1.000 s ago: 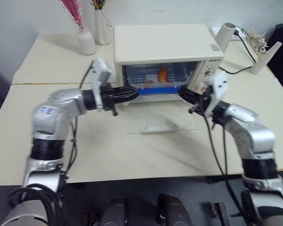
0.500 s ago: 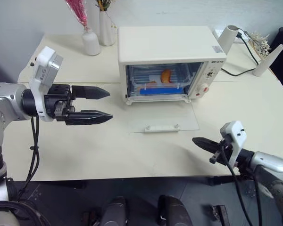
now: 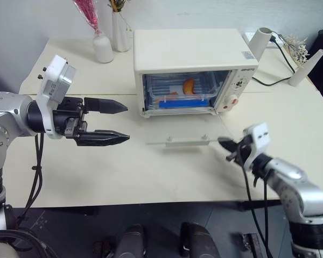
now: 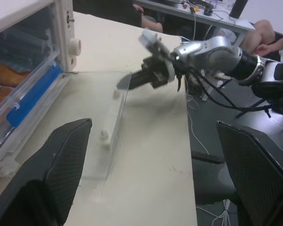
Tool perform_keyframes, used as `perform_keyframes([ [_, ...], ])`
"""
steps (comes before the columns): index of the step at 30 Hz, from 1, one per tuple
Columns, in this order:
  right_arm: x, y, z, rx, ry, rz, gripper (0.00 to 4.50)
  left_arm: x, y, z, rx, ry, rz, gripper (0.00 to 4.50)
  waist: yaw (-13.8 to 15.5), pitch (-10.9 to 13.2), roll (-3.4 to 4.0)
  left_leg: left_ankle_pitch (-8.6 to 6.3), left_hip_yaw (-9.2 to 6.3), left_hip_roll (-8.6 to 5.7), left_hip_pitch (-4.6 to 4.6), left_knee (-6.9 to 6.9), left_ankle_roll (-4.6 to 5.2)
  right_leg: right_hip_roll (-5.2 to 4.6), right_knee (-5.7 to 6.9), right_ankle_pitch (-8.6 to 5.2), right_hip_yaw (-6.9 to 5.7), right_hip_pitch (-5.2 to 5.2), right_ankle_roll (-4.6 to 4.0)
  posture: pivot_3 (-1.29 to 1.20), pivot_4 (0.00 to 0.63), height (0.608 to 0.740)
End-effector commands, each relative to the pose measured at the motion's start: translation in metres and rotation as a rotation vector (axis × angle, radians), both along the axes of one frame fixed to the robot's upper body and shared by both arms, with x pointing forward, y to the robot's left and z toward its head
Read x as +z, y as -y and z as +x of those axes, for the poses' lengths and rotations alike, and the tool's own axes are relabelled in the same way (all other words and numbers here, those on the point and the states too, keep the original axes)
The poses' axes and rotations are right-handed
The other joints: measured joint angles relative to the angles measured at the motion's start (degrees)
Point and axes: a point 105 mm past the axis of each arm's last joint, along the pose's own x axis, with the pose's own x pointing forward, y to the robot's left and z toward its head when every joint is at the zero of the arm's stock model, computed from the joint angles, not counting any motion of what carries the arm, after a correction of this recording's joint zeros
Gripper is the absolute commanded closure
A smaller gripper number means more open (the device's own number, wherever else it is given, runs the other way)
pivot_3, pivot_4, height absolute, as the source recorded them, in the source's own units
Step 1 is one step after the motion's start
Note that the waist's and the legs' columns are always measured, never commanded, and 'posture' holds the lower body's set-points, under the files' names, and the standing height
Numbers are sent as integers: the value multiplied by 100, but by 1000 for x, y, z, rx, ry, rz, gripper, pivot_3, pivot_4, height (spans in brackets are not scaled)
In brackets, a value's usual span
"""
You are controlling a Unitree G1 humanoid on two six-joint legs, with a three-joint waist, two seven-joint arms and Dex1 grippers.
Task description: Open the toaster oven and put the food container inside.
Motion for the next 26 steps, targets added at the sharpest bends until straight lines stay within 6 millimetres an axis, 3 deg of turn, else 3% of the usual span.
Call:
perform_keyframes([
  [1, 70, 8, -13, 73, 165, 67, 4500, 8, -6, 1, 26, 56, 12, 31, 3, 1, 2, 0, -1, 1, -1, -3, 0, 1, -1, 0, -2, 0, 0, 0, 150, 740],
  [4, 94, 13, -22, 127, 183, 81, 4500, 7, -11, 3, 56, 61, 12, 31, 21, 2, 4, -1, -4, 2, -3, -5, 1, 1, -3, 0, -5, -1, 0, 0, 150, 740],
  [7, 93, 21, -28, 161, 126, 61, 4120, 7, -15, 7, 82, 65, 8, 0, 27, -1, -2, -2, -5, 2, -3, -4, 1, 2, -4, 0, -8, 1, 0, 0, 150, 740],
  [10, 90, 33, -38, 198, 78, 3, 3228, 7, -21, 10, 110, 70, 4, 0, 30, 0, -1, -3, 0, -1, -5, -2, 5, -1, -5, 0, -4, 1, 0, 0, 150, 740],
  [15, 101, 69, -51, 204, 67, -123, 1540, 8, -32, 14, 146, 80, 16, 0, 22, 0, 0, -4, 5, 1, -3, -3, 6, 1, -5, 0, -3, 1, 0, 0, 150, 740],
  [20, 111, 94, -54, 188, 65, -117, 1540, 9, -37, 15, 159, 89, 25, 0, 9, 0, 0, -4, 11, 1, -2, -2, 6, 1, -5, 0, 1, 0, 0, 0, 150, 740],
  [26, 117, 98, -55, 216, 77, -8, 1540, 11, -42, 21, 192, 106, 24, 0, 9, 1, 1, -3, 10, 2, -2, 0, 5, 1, -3, 0, 0, 0, 0, 0, 150, 740],
])
